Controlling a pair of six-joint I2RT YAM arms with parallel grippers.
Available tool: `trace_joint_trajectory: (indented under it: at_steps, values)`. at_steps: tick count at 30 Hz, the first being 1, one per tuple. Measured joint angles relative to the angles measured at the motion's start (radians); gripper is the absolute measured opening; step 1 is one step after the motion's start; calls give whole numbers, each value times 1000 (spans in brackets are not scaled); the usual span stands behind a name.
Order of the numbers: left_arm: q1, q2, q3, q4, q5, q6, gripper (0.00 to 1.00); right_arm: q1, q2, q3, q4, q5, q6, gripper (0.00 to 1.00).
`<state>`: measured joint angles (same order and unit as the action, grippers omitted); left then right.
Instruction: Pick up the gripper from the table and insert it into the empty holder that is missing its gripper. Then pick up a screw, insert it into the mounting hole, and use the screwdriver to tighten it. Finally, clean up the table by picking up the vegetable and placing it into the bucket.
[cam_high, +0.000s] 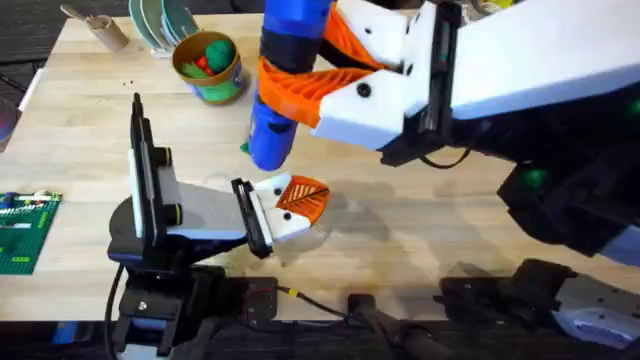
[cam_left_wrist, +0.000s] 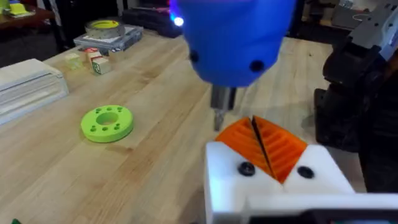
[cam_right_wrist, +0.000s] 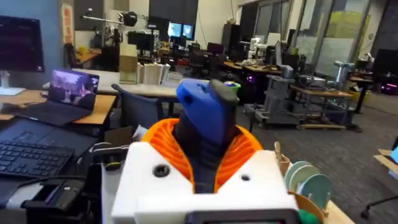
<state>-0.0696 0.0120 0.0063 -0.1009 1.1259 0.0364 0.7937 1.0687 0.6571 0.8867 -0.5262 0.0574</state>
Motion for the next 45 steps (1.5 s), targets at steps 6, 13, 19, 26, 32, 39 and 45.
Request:
trace_joint_trajectory:
  at_steps: [6, 13, 19, 26, 32, 39, 45]
  values:
    - [0, 0, 0, 0, -2, 0, 12, 3, 0, 0, -24, -51, 3, 128]
    - [0, 0, 0, 0, -2, 0, 12, 3, 0, 2, -99, -93, 15, 121]
    - [0, 0, 0, -1, -4, -3, 12, 3, 0, 13, -157, -96, 9, 115]
    - [0, 0, 0, 0, -5, -3, 12, 3, 0, 13, -112, -89, -13, 110]
    - [0, 0, 0, 0, -5, -3, 12, 3, 0, 13, -123, -88, -13, 105]
    - [0, 0, 0, -1, -5, -7, 12, 3, 25, 15, -117, -78, -14, 97]
    - [0, 0, -1, -1, -9, -11, 12, 3, 36, 17, -109, -73, -13, 93]
